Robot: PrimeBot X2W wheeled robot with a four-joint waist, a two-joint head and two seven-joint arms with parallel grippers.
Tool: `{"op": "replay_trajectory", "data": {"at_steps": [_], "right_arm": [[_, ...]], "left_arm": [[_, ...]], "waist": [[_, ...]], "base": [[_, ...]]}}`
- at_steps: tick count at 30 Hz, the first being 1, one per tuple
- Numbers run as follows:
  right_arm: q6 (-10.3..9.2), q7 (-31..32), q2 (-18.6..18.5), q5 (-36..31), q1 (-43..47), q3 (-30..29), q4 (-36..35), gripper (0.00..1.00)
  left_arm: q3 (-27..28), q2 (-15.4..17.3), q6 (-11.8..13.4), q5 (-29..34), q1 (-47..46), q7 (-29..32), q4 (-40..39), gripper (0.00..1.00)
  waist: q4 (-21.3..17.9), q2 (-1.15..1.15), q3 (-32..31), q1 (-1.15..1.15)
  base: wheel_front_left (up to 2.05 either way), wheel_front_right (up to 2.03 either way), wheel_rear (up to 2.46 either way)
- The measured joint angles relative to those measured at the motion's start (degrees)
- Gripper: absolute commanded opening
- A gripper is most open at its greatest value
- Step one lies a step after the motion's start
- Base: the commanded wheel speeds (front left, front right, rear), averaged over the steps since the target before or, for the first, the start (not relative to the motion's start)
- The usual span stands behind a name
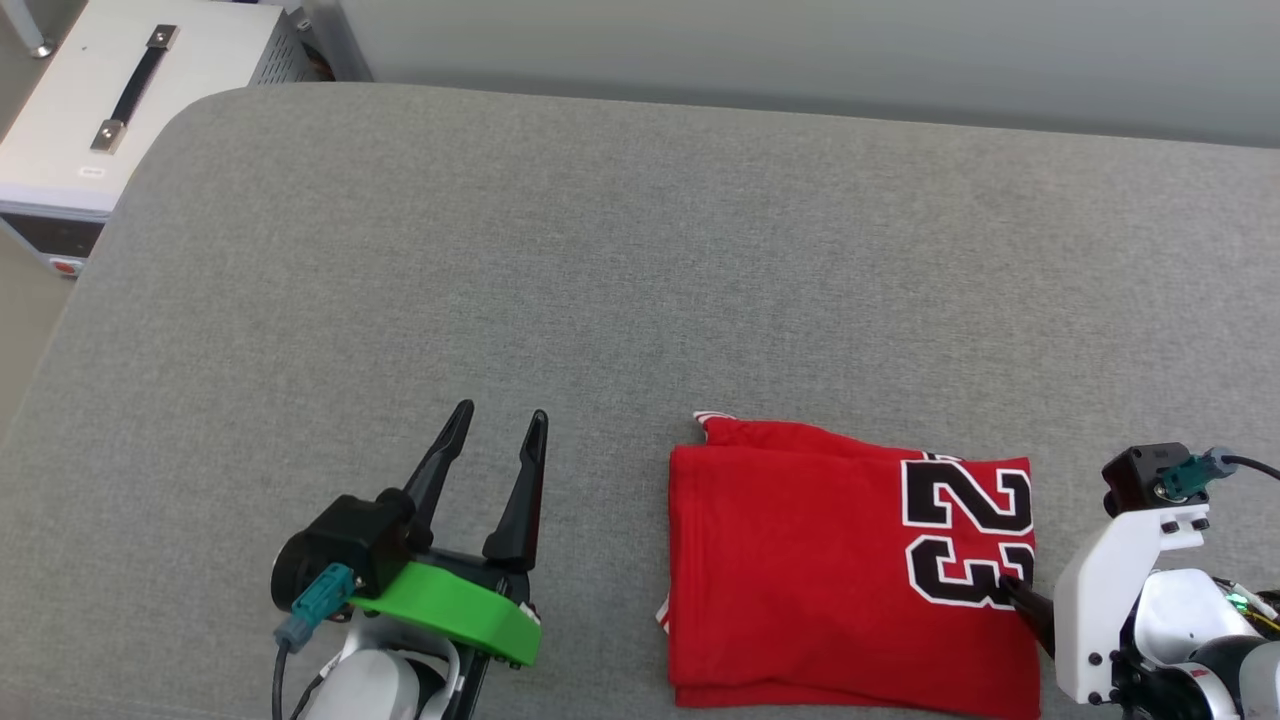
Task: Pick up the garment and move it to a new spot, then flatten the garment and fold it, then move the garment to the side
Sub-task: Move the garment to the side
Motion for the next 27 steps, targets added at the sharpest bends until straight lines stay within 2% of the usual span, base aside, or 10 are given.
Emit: {"op": "replay_trajectory", "data": {"at_steps": [7,15,16,17,18,23,27], "right_arm": [[0.00,0.67,2.81,-1.08,-0.06,-0.60,3.13,1.00],[-0.02,-1.14,3.04,-1.37,-0.27,1.79,7.49,1.00],[-0.02,-1.54,2.90,-1.41,-0.30,2.30,7.93,0.78],[-0.02,-2.16,2.81,-1.41,-0.45,2.68,8.47,0.15],[-0.04,-3.08,2.64,-1.42,-0.73,3.21,8.84,0.00],[-0.01,-7.67,1.64,-1.96,-1.84,5.53,10.46,0.00],[0.00,-10.48,-0.51,-2.71,-2.31,8.20,10.69,0.00]], "left_arm": [[-0.68,0.01,0.00,0.00,-0.94,0.01,0.11,1.00],[-0.99,0.05,0.00,0.04,-1.83,0.00,0.15,1.00],[-1.07,0.05,0.00,0.07,-1.84,0.00,0.16,1.00],[-1.14,0.05,0.00,0.07,-1.84,0.00,0.24,1.00],[-1.22,0.05,0.00,0.07,-1.84,0.00,0.30,1.00],[-1.04,0.10,0.00,0.11,-1.83,0.00,0.42,1.00],[-0.60,0.09,0.00,0.09,-1.81,0.00,0.37,1.00]], "waist": [[2.28,0.00,1.90,0.00],[3.49,0.00,3.30,0.00],[3.48,0.00,3.29,0.00],[3.42,0.00,3.25,0.00],[3.35,0.00,3.19,0.00],[2.53,0.00,2.58,0.00],[1.45,0.00,1.60,0.00]], "base": [[0.00,0.00,0.00],[0.00,0.00,0.00],[0.00,0.00,0.00],[0.00,0.00,0.00],[0.00,0.00,0.00],[0.00,0.00,0.00],[0.00,0.00,0.00]]}}
